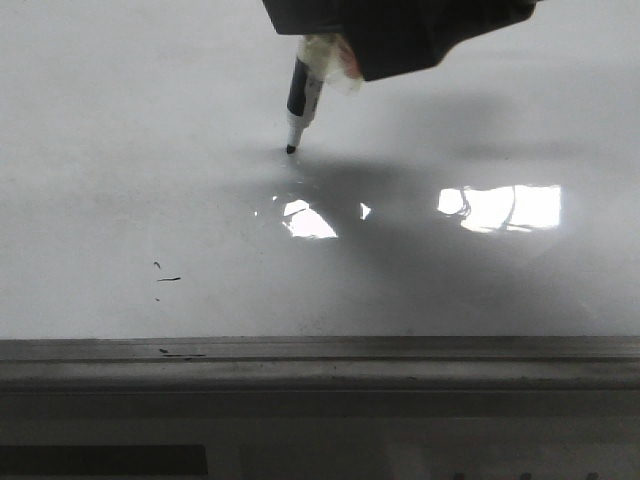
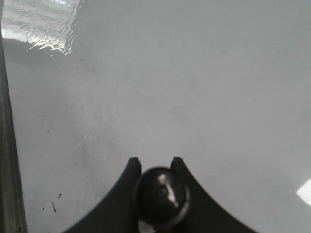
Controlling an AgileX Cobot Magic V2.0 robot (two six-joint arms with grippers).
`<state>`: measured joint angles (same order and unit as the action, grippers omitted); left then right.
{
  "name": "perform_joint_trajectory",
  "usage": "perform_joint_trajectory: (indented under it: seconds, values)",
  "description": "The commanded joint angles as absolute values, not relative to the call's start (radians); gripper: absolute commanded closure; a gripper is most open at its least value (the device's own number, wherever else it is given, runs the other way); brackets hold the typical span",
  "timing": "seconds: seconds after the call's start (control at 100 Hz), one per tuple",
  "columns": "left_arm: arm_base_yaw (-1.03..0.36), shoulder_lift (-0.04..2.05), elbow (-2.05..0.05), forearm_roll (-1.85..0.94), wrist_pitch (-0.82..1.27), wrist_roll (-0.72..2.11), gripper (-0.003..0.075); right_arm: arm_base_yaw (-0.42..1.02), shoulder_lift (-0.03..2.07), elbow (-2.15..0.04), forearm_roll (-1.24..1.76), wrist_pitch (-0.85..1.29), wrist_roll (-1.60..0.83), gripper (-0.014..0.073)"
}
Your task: Write number 7 on whiteboard
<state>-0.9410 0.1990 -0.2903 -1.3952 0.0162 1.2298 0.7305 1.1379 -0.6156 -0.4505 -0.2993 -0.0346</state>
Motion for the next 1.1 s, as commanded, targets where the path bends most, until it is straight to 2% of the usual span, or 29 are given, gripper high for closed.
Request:
perform_joint_trajectory:
  seconds: [0.0, 0.39, 0.61, 0.9, 1.09]
  values:
    - [-0.944, 0.207, -0.318, -1.402, 0.016, 1.221, 0.0741, 0.725, 1.129, -0.647, -0.436, -0.31, -0.039, 0.0636]
    - [-0.944, 0.207, -0.318, -1.402, 0.016, 1.221, 0.0741, 0.698, 1.103, -0.647, -0.43, -0.17, -0.039, 0.0636]
    - [-0.944, 0.207, -0.318, -1.402, 0.016, 1.221, 0.0741, 0.694, 1.03, -0.647, -0.43, 0.0, -0.039, 0.0636]
    - [-0.944, 0.207, -0.318, -1.402, 0.016, 1.221, 0.0741, 0.694, 1.018, -0.646, -0.432, 0.006, -0.039, 0.0636]
    - [-0.944, 0.207, -0.318, -1.402, 0.016, 1.221, 0.0741, 0.739, 1.018, -0.61, -0.321, 0.077, -0.011, 0.0636]
